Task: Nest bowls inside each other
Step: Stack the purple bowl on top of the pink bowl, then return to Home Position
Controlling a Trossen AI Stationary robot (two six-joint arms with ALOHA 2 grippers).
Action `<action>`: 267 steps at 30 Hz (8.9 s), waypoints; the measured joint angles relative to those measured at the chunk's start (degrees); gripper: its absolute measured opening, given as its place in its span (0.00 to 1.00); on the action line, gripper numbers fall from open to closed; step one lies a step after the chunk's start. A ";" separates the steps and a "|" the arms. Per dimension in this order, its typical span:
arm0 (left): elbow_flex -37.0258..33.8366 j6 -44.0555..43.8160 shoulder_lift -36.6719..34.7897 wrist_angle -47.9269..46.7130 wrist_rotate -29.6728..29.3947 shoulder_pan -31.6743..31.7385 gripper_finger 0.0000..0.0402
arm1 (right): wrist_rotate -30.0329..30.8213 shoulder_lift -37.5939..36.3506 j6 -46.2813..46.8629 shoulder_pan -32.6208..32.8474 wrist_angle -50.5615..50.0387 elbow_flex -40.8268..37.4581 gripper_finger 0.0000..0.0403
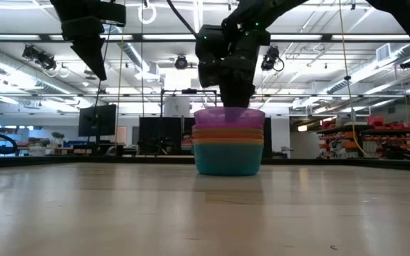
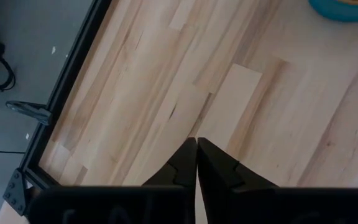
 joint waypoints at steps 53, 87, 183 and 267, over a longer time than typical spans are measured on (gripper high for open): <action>0.02 9.36 -0.02 8.46 -3.02 -0.07 0.04 | 6.05 -38.27 2.42 14.48 9.22 -1.10 0.22; -0.13 27.05 -0.48 41.05 21.36 -5.09 0.08 | 12.52 -76.64 13.23 41.93 51.16 -52.58 0.22; -59.89 18.57 -68.31 76.03 37.33 10.60 0.08 | 2.94 -105.22 9.62 42.14 95.91 -93.85 0.22; -59.95 28.48 -55.98 64.59 33.66 25.69 0.09 | 14.42 -105.20 8.24 42.10 58.14 -93.78 0.22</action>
